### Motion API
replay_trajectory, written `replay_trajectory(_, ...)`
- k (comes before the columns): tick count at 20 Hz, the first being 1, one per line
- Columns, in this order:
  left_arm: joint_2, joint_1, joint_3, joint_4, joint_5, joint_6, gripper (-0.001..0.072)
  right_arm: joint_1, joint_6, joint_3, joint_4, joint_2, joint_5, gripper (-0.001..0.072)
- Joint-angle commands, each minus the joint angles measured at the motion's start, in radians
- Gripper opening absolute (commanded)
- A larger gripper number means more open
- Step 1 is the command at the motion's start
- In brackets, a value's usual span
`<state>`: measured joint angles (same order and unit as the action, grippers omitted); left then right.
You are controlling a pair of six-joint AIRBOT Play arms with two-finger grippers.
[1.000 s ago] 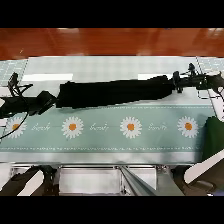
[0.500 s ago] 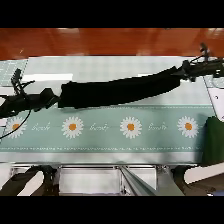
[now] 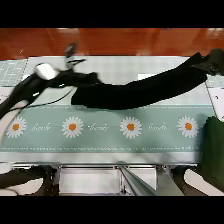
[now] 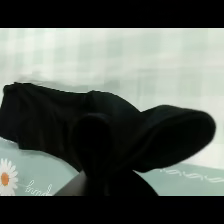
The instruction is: Fold the shirts.
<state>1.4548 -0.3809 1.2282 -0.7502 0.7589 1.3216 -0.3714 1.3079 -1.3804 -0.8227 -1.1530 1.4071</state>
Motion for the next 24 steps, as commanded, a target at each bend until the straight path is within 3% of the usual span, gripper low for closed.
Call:
replay_trajectory(1, 0.298, -0.228, 0.385, -0.221, 0.093, 0.155, 0.0020, 0.000, 0.048, 0.079, -0.003, 0.165, 0.035, 0.0029)
replay_trajectory(4, 0.496, -0.357, 0.657, -0.327, 0.252, 0.256, 0.0020, -0.001, 0.060, 0.106, -0.002, 0.261, 0.036, 0.0029)
replay_trajectory(8, 0.637, -0.473, 0.835, -0.314, 0.305, 0.316, 0.0020, 0.000, 0.061, 0.106, 0.004, 0.314, 0.042, 0.0029)
replay_trajectory(13, 0.658, -0.512, 0.835, -0.185, 0.328, 0.280, 0.0021, 0.000, 0.060, 0.107, 0.003, 0.313, 0.037, 0.0030)
replay_trajectory(20, 0.424, -0.139, 0.701, -0.269, 0.483, 0.267, 0.0021, 0.025, 0.064, 0.107, 0.028, 0.288, 0.018, 0.0030)
replay_trajectory(24, 0.129, 0.070, 0.447, -0.404, 0.421, 0.264, 0.0021, 0.272, 0.064, 0.107, 0.037, 0.171, -0.109, 0.0030)
